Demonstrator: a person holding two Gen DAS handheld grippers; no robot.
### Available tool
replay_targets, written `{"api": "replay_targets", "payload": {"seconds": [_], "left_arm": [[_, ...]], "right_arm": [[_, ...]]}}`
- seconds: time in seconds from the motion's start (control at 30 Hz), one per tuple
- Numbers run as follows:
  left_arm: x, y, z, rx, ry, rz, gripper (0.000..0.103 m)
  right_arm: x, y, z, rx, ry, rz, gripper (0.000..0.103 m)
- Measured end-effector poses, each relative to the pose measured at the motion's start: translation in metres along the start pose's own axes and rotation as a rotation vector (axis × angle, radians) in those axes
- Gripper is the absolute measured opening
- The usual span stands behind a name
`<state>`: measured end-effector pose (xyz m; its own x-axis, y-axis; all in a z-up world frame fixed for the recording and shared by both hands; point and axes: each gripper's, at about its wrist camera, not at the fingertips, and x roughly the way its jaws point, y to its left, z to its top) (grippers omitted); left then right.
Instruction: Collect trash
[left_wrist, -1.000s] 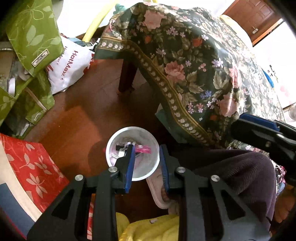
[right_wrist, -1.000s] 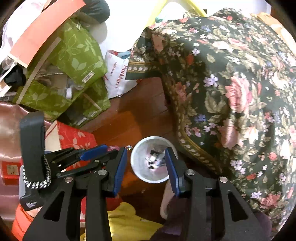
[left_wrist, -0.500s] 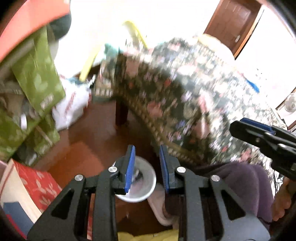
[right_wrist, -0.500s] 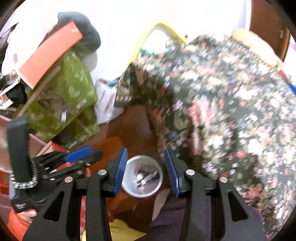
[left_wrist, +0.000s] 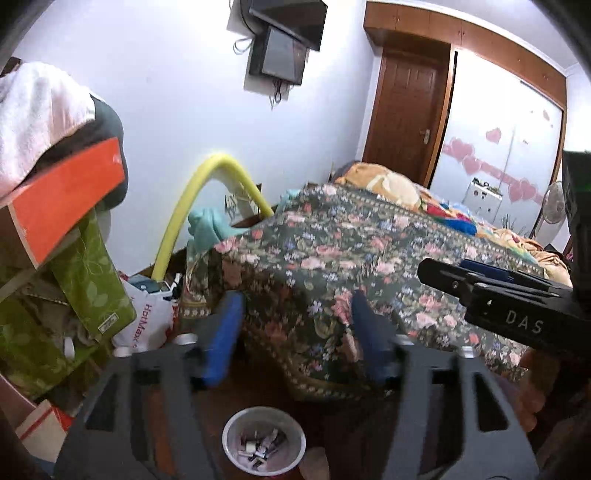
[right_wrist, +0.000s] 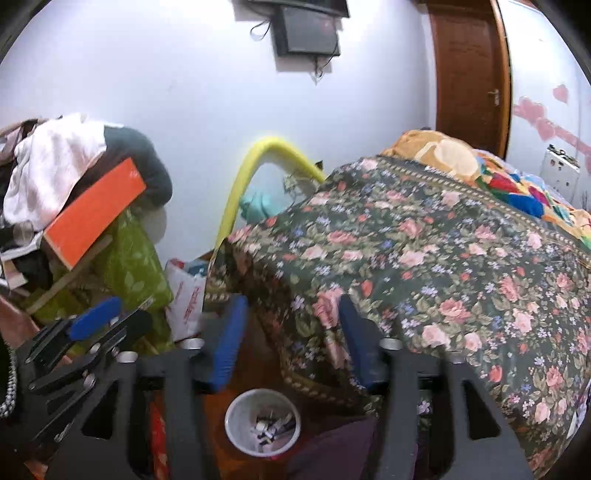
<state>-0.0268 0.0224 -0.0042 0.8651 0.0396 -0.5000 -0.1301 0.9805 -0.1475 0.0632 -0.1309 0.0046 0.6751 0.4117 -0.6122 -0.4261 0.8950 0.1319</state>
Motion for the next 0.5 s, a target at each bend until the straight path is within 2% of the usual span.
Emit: {"api": "replay_targets", "payload": {"seconds": [0.03, 0.1, 0.23, 0.5], "left_arm": [[-0.002, -0.001, 0.001, -0.001, -0.009, 0.001, 0.078], [-0.003, -0.002, 0.001, -0.003, -0.013, 0.005, 0.091], [-0.007, -0.004, 0.000, -0.003, -0.026, 0.000, 0.092], [-0.010, -0.006, -0.001, -0.010, -0.026, -0.003, 0.092]], "right_arm": [[-0.004, -0.002, 0.000, 0.010, -0.019, -0.008, 0.079], [-0.009, -0.006, 0.000, 0.021, -0.043, -0.025, 0.085], [-0.018, -0.008, 0.000, 0.015, -0.084, -0.064, 0.095], [-0.023, -0.005, 0.000, -0.021, -0.106, -0.079, 0.095]]}}
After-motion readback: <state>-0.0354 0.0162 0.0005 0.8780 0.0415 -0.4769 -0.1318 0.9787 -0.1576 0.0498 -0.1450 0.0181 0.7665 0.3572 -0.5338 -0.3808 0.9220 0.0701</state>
